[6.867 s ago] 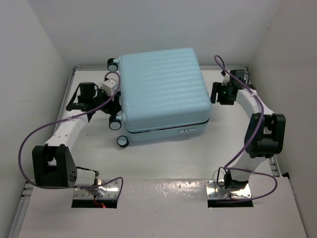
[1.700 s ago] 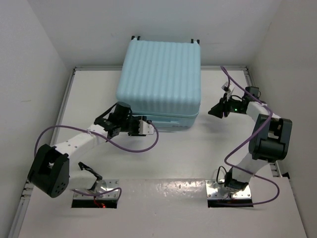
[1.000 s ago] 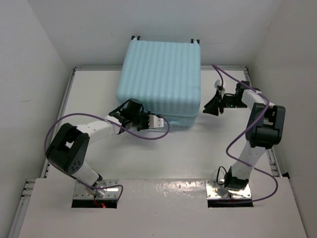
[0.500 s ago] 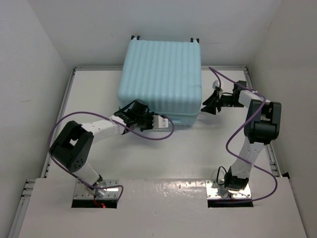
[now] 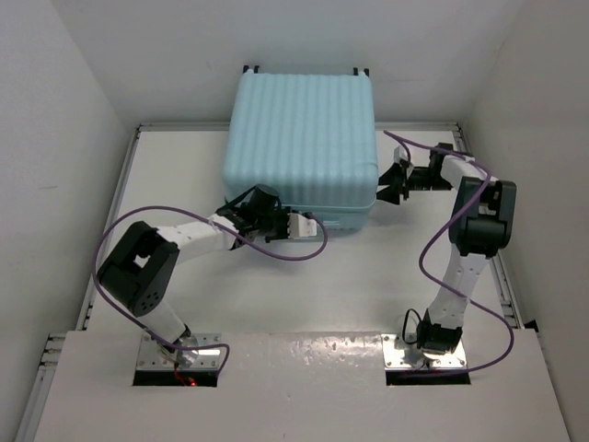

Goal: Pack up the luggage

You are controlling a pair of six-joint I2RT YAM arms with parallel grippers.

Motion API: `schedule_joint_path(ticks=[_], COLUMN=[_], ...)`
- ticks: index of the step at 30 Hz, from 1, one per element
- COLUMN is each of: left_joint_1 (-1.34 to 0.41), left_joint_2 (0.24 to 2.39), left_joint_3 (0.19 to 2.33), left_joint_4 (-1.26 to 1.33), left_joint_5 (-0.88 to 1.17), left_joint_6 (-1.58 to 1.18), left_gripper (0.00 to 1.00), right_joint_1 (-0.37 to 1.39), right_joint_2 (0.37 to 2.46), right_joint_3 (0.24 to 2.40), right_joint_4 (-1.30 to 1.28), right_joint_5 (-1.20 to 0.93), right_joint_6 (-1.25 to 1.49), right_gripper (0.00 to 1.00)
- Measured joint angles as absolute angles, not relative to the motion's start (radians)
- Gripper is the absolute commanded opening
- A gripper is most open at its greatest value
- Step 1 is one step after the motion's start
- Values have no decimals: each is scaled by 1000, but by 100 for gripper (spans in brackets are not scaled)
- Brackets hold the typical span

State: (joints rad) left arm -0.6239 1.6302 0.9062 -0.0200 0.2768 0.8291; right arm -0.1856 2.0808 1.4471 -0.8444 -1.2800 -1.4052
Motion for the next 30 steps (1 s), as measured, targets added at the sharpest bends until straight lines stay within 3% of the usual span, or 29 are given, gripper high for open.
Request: schedule_joint_path(ticks=[2,7,9,11,12,14,18,19,22,30], left_joint_1=[-624,-624,-624,-624,-624,-624,-630,-633,-641,-651], left_joint_2=[1633,1642,1650,1663,1668,1679,1685,1687,1689,1728], left_joint_3=[908,920,932,949,957,970,974,976,982,1055], left_joint_4=[-18,-25,-31,-42,-45,-53,-56,-60,-73,-131], left_joint_5=[279,283,283,282,281,278,261,257,240,208], left_joint_6=[830,830,829,825,821,812,810,810,800,686], left_gripper=[25,24,24,30,32,33,21,12,0,0], right_joint_1=[-184,-178,-177,-175,-174,-174,-176,-176,-178,-188], right_joint_2=[2097,2113,2115,2118,2119,2123,2126,2126,2126,2075], right_joint_3=[1473,1501,1509,1520,1523,1531,1538,1538,1538,1413], right_joint_4=[-866,-904,-927,-976,-1002,-1048,-1084,-1091,-1119,-1259], right_joint_5=[-1280,-1283,-1279,-1271,-1267,-1256,-1248,-1248,-1248,-1235], right_joint_6=[-1423,-1458,-1492,-1562,-1596,-1662,-1739,-1754,-1810,-1930], right_gripper=[46,35,27,19,10,1,0,0,0,0])
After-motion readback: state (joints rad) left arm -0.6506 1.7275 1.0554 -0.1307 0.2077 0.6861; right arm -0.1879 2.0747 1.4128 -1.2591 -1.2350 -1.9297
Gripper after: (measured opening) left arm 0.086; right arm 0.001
